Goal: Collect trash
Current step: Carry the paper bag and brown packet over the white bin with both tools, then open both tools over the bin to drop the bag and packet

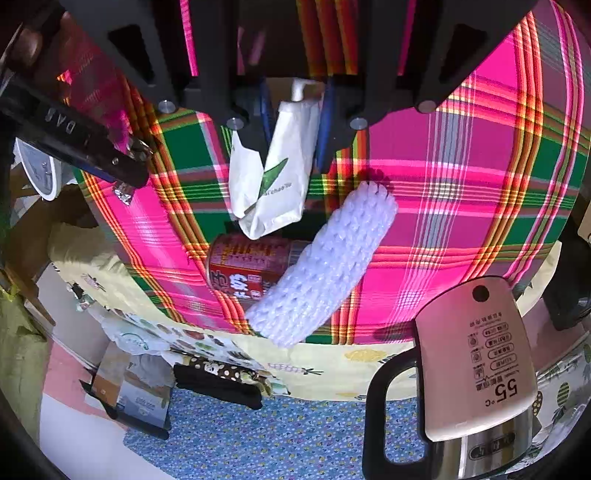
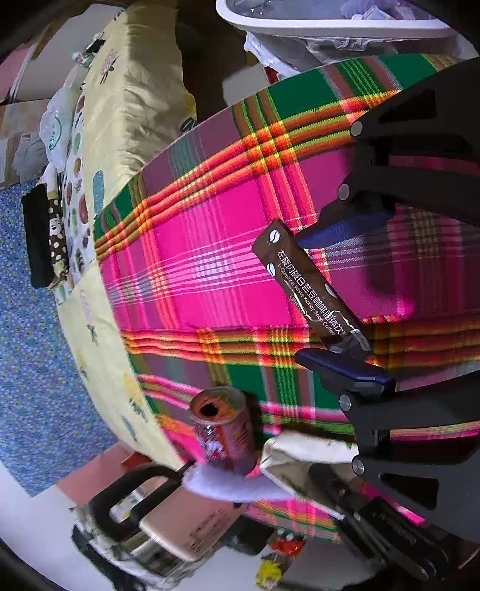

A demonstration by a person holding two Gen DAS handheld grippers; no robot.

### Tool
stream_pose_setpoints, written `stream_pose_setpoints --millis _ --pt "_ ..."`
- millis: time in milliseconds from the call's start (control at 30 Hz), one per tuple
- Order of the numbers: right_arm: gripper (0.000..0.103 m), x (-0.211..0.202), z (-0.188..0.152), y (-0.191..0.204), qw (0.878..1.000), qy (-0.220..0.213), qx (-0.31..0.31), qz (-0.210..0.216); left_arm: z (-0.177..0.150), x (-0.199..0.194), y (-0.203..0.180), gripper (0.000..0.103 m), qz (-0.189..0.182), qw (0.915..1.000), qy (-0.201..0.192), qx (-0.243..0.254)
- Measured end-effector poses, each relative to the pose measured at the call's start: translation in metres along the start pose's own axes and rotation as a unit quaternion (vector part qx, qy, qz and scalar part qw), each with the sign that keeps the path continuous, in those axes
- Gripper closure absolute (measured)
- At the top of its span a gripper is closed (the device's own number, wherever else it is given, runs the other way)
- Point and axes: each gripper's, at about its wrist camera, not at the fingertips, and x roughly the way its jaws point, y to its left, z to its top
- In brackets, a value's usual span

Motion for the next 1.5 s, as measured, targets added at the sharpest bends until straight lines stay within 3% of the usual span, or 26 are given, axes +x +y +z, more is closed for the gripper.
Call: stream_pose_setpoints --millis 33,67,100,200,433,700,933,1133,1333,1500 --pt "0.048 0.000 -0.002 0.003 1.000 -0.002 -0.011 -0.012 0.000 0.001 0.000 0.080 0.001 1.0000 0.001 0.000" --pt "0.056 -0.001 -0.004 0.005 0.999 -0.004 -0.023 -0.022 -0.001 0.002 -0.001 0.080 0.001 1.0000 0.001 0.000" --pt "0.071 -0.002 -0.005 0.005 0.999 -0.005 -0.028 -0.029 -0.001 0.002 -0.001 0.080 0.001 1.0000 0.001 0.000" --pt "0.080 -0.007 -0.007 -0.002 0.999 -0.003 -0.027 -0.026 -0.002 -0.002 -0.002 0.080 -0.004 1.0000 0.000 0.000" --pt "0.082 -0.040 -0.026 -0.010 0.999 -0.013 -0.046 0.009 -0.016 -0.022 -0.018 0.081 -0.025 0.9996 -0.006 0.012" --pt "0.082 -0.089 -0.044 -0.032 0.998 -0.044 -0.043 0.016 -0.031 -0.050 -0.066 0.081 -0.066 0.9970 -0.010 0.040" --pt "0.082 -0.125 -0.059 -0.077 0.998 -0.067 -0.012 -0.014 -0.038 -0.059 -0.132 0.081 -0.110 0.9905 -0.008 0.083" --pt "0.082 -0.145 -0.069 -0.124 0.995 -0.080 0.024 -0.054 -0.040 -0.059 -0.203 0.081 -0.154 0.9789 -0.006 0.135" --pt "0.082 -0.150 -0.071 -0.166 0.991 -0.083 0.053 -0.090 -0.043 -0.048 -0.261 0.081 -0.183 0.9681 0.005 0.171" --pt "0.082 -0.150 -0.071 -0.189 0.988 -0.083 0.069 -0.106 -0.041 -0.034 -0.291 0.081 -0.195 0.9637 0.016 0.182"
